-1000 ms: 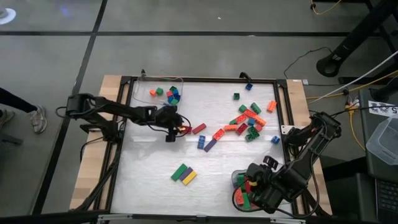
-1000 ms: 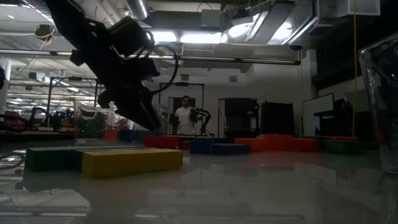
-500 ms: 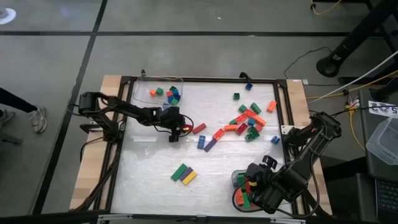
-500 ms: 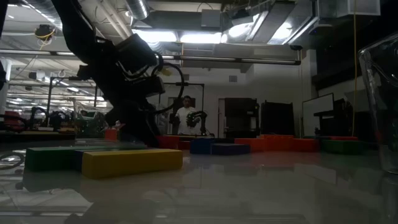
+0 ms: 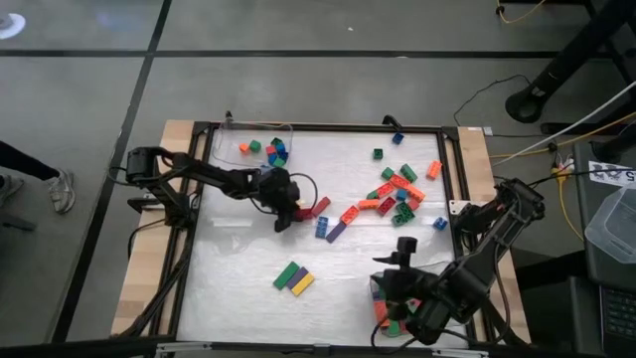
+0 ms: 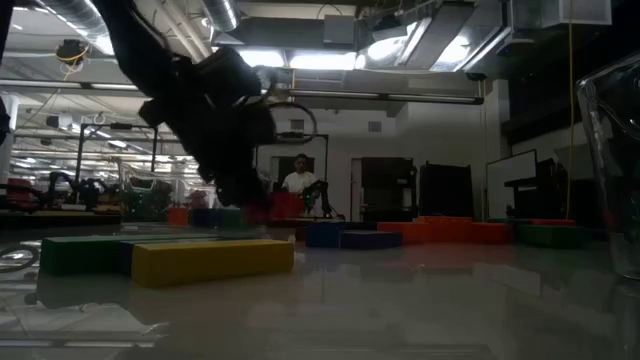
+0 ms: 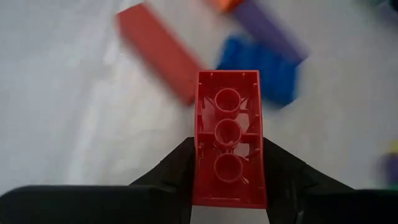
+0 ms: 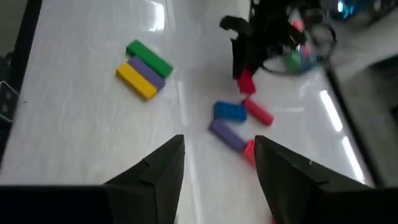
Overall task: Sort blocks by size
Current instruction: Put the rectangular red game piece into the bottom transparent bin
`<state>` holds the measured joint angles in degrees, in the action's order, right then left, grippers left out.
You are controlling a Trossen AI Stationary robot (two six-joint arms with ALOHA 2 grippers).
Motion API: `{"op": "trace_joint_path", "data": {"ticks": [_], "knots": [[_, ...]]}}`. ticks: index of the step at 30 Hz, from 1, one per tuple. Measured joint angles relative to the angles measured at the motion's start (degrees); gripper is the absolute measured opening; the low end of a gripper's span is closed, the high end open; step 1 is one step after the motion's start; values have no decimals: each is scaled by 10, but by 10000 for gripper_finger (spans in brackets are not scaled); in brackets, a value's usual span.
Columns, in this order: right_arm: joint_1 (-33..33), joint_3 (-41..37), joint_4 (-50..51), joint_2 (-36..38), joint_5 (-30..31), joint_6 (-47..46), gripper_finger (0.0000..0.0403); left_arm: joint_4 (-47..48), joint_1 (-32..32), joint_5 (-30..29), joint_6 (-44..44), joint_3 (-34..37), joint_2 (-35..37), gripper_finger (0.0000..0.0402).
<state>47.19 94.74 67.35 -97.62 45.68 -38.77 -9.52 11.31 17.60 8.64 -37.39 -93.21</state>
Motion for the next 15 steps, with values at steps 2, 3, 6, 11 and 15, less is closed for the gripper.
{"op": "trace_joint_path", "data": {"ticks": [2, 3, 6, 11, 15], "knots": [[-12, 0, -21, 0, 3, 46, 193, 1, -1, 49, 46, -14, 0, 120], [-19, 0, -30, 0, 3, 65, 193, 1, -2, 77, 66, -23, 0, 120], [-42, 0, -48, 0, 3, 109, 193, -19, -11, 160, 118, -44, 1, 120], [-82, 0, -49, 0, -22, 138, 193, -137, -44, 249, 194, -57, 1, 121], [-111, 0, -60, 0, -74, 165, 193, -258, -70, 253, 229, -58, 1, 124]]}}
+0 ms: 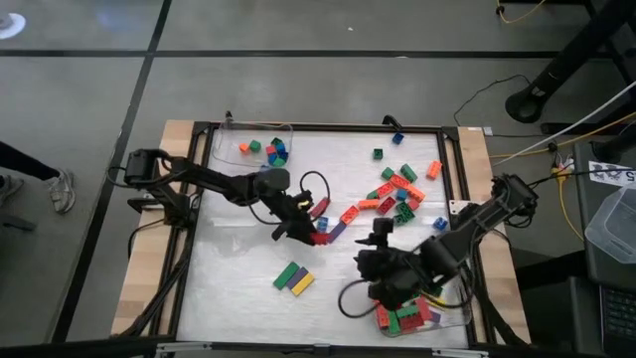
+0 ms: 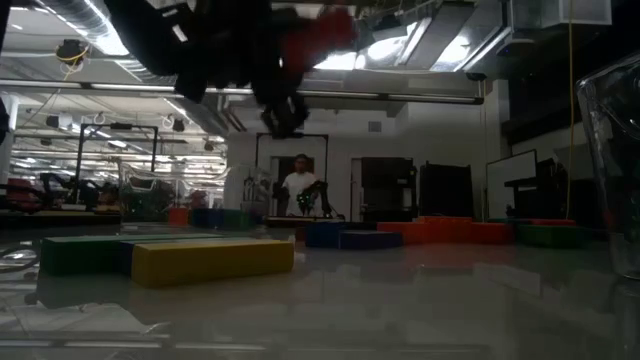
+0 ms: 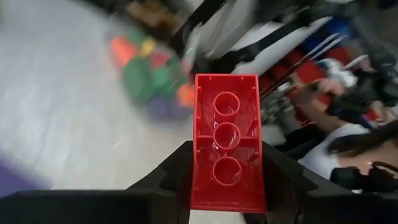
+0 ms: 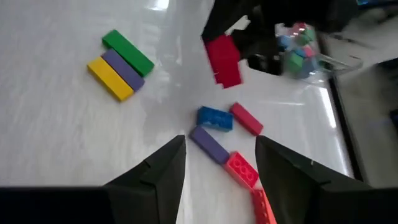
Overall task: Sort blocks by size
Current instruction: Put the rectangular red game piece into the bottom transparent bin
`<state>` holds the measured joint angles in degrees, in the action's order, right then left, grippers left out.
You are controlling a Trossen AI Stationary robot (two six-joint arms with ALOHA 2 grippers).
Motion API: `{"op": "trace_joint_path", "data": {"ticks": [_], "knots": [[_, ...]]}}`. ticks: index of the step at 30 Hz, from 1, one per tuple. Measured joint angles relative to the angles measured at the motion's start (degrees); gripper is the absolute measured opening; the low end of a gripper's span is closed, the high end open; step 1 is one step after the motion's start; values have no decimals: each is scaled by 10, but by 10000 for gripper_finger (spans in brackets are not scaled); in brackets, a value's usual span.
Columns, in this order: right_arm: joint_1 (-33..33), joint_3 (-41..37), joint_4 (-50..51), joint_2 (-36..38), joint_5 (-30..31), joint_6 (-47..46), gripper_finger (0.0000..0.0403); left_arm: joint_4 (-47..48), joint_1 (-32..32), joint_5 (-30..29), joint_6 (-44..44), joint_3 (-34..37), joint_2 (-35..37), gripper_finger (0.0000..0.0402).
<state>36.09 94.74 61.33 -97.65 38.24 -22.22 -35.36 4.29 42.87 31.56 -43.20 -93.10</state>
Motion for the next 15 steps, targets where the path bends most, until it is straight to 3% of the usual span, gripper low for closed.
{"op": "trace_joint_path", "data": {"ticks": [6, 11, 15], "knots": [[-31, 0, -93, 0, -34, 125, 193, -99, -27, 0, 15, 0, 0, 125], [-52, 0, -178, 0, -36, 231, 193, -119, -43, 0, 15, 0, 0, 126], [-69, 0, -208, 0, -87, 270, 193, -135, -52, -8, 15, 0, 0, 126]]}}
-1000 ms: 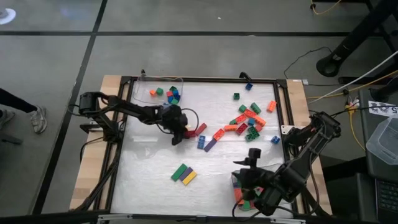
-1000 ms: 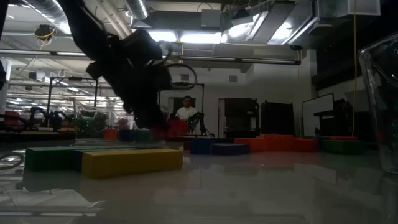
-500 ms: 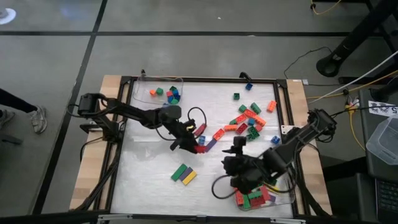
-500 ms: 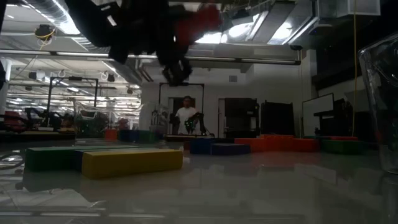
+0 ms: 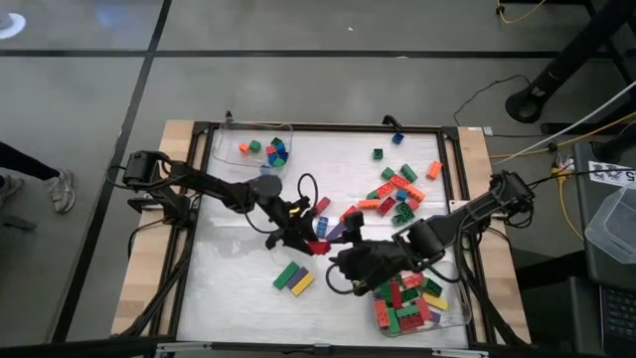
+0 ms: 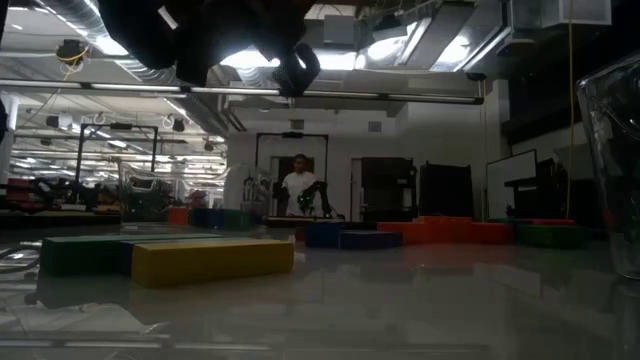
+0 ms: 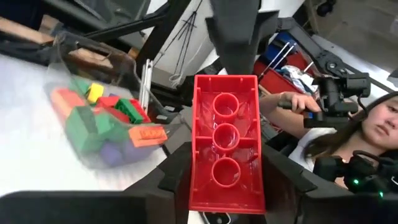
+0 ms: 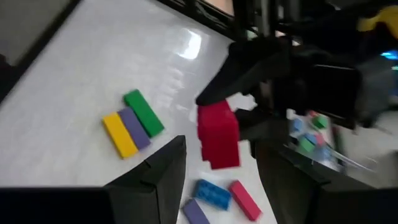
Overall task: Sort blocks by size
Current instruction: Put the rectangular red game piece into the bottom transparent bin
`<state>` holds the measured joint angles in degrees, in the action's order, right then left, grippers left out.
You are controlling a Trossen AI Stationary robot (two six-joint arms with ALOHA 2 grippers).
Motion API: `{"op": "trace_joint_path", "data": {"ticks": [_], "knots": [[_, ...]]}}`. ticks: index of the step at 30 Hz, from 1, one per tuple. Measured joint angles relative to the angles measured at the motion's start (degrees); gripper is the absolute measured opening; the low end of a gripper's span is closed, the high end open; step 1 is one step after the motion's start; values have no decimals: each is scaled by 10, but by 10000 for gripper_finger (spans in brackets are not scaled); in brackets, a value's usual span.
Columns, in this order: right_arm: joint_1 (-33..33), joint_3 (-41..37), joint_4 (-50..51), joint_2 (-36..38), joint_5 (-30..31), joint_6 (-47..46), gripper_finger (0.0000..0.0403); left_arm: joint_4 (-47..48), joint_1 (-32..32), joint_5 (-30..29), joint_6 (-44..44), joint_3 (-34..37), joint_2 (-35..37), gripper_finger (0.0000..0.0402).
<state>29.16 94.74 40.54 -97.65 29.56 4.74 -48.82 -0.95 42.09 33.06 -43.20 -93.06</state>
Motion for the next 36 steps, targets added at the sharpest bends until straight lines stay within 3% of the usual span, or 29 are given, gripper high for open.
{"op": "trace_joint_path", "data": {"ticks": [4, 15, 18, 23, 26, 31, 36], "knots": [[-16, 0, -18, -3, -52, 3, 193, -33, -7, -8, 0, 0, 0, 127], [-26, 1, -71, -37, -51, 88, 190, -49, -10, -11, -11, -10, 0, 127], [-26, 1, -71, -38, -58, 96, 166, -42, -10, -11, -19, -10, 0, 127], [-26, 1, -73, -38, -67, 96, 88, -37, -14, -10, -23, -10, 0, 128], [-26, 1, -69, -38, -84, 95, 89, -30, -24, -26, -35, -10, 0, 131], [-26, 0, -43, -33, -121, 26, 89, 3, -46, -118, -49, -10, 0, 177], [-26, 0, 6, -20, -154, -63, 89, 32, -44, -126, -101, -10, 0, 198]]}}
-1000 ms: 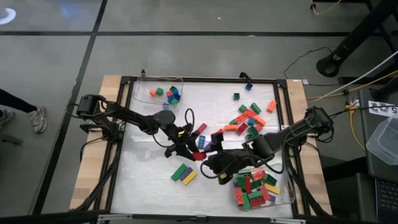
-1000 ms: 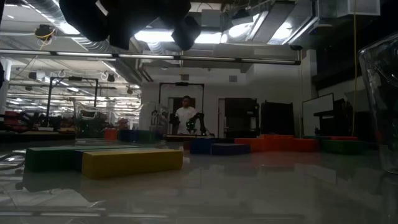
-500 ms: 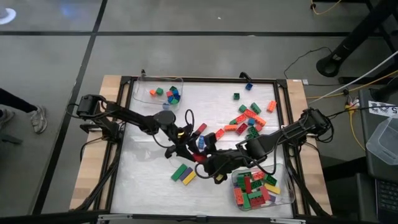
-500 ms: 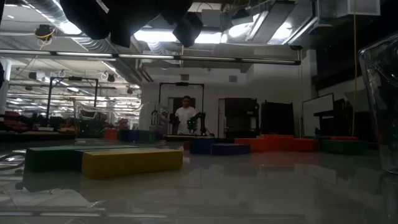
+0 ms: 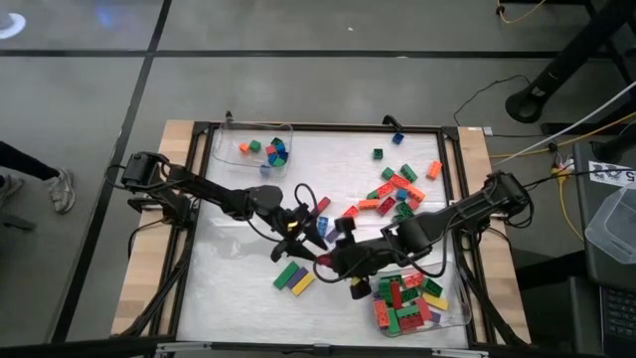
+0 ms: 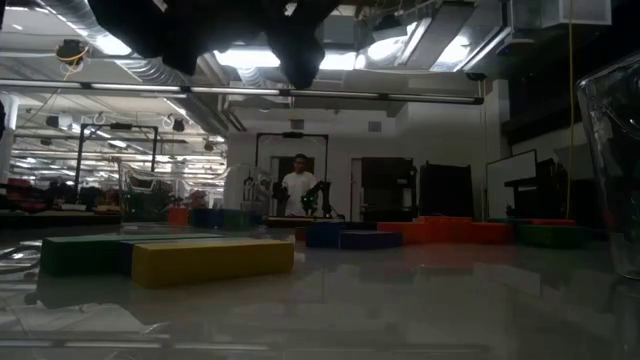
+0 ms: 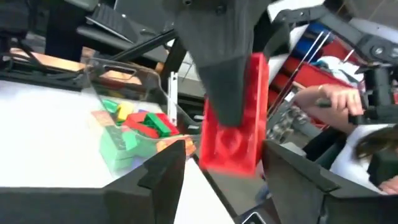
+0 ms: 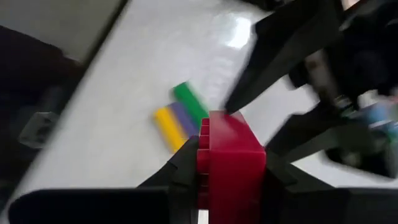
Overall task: Sort blocks by size
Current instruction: Put the rectangular red game piece into the bottom transparent bin
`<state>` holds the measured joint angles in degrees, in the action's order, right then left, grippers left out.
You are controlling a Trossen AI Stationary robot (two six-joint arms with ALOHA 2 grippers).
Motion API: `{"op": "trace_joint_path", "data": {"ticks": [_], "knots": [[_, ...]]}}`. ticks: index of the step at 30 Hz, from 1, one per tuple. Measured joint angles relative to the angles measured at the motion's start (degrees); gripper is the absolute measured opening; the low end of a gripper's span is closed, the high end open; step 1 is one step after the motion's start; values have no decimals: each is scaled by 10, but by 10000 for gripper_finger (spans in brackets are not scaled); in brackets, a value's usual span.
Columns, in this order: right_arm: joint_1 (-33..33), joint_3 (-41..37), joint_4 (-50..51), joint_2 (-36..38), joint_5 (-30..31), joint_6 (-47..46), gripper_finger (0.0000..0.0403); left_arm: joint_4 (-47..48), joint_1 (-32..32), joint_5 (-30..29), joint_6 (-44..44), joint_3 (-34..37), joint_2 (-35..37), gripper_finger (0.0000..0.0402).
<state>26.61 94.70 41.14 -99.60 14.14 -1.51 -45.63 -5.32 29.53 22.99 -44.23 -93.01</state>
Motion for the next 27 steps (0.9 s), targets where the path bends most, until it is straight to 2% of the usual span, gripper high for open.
{"op": "trace_joint_path", "data": {"ticks": [3, 9, 12, 18, 22, 27], "knots": [[1, 0, 38, 8, -59, -71, 89, 4, 2, -1, -12, 0, 0, 189], [7, 1, 123, 14, -236, -256, 92, 7, 14, -1, -16, 0, 0, 170], [25, 1, 203, 14, -287, -348, 93, 12, 21, -1, -14, 0, 0, 167], [78, 1, 316, 11, -286, -468, 95, 26, 31, 1, -12, 0, 0, 168], [109, 1, 322, 11, -218, -547, 97, 32, 37, 3, -24, 1, 0, 168], [126, 1, 323, 11, -209, -621, 135, 31, 52, 2, -47, 1, 0, 168]]}}
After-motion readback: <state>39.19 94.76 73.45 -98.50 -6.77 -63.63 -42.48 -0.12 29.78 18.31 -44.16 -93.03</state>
